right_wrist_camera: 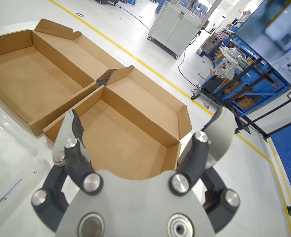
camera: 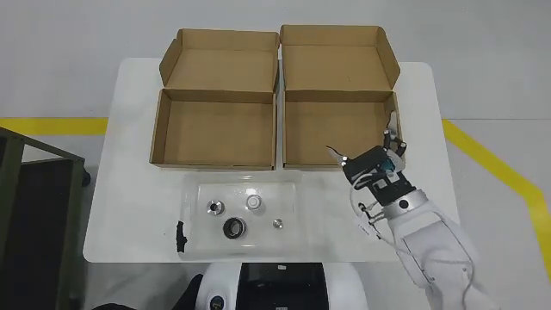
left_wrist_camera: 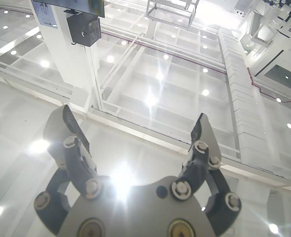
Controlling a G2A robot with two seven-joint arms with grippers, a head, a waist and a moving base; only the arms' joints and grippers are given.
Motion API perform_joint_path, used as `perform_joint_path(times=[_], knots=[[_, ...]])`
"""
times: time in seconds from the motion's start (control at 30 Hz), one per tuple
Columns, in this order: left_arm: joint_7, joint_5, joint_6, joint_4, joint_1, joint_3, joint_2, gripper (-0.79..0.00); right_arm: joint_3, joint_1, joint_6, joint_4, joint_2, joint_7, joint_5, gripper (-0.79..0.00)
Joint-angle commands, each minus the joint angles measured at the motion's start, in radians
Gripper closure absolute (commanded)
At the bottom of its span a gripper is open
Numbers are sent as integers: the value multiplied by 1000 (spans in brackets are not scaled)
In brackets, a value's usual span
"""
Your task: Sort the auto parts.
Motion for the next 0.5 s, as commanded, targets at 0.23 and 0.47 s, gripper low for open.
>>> perform_joint_path(times=[0.23, 0.47], knots=[[0, 0, 0, 0, 0, 0, 0, -785, -103, 35, -29, 35, -7, 13, -146, -785], [0, 0, 0, 0, 0, 0, 0, -785, -177, 49, -95, 46, -14, -10, -144, -785]])
